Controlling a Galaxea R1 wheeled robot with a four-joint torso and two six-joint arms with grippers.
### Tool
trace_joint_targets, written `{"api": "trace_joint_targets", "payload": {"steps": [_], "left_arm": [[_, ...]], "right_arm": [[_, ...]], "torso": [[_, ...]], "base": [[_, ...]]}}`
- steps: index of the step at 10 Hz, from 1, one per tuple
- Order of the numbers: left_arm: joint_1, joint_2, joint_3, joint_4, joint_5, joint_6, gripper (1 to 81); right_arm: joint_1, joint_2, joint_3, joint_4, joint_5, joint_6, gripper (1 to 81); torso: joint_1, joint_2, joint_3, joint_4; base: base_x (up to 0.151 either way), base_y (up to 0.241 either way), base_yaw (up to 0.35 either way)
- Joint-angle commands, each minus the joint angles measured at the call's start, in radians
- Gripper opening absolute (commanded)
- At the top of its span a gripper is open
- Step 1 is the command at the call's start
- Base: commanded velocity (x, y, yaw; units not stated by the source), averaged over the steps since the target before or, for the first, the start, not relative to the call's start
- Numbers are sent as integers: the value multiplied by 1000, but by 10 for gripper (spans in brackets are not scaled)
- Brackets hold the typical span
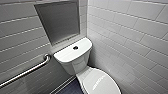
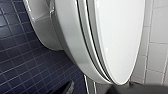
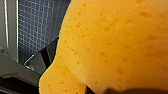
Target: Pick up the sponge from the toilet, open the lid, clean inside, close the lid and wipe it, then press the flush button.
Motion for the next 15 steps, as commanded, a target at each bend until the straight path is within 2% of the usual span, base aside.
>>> {"api": "trace_joint_targets", "payload": {"steps": [1,3,5,10,15], "left_arm": [[-104,12,13,-15,40,-10,811],[-105,57,-56,-13,38,-42,811],[-116,109,-120,-12,38,-42,811],[-162,140,-133,-10,35,-42,811],[-180,204,-234,-13,35,-61,811]], "right_arm": [[8,-34,21,-29,-59,-2,10],[13,-33,23,-28,-59,-1,10],[14,-28,18,-28,-59,-1,10],[33,-13,17,-26,-66,-1,10],[45,-1,14,-21,-71,1,10]], "torso": [[0,0,0,0],[0,0,-8,0],[0,0,-8,0],[0,0,-8,0],[0,0,-8,0]], "base": [[0,0,0],[0,0,0],[0,0,0],[0,0,0],[0,0,0]]}}
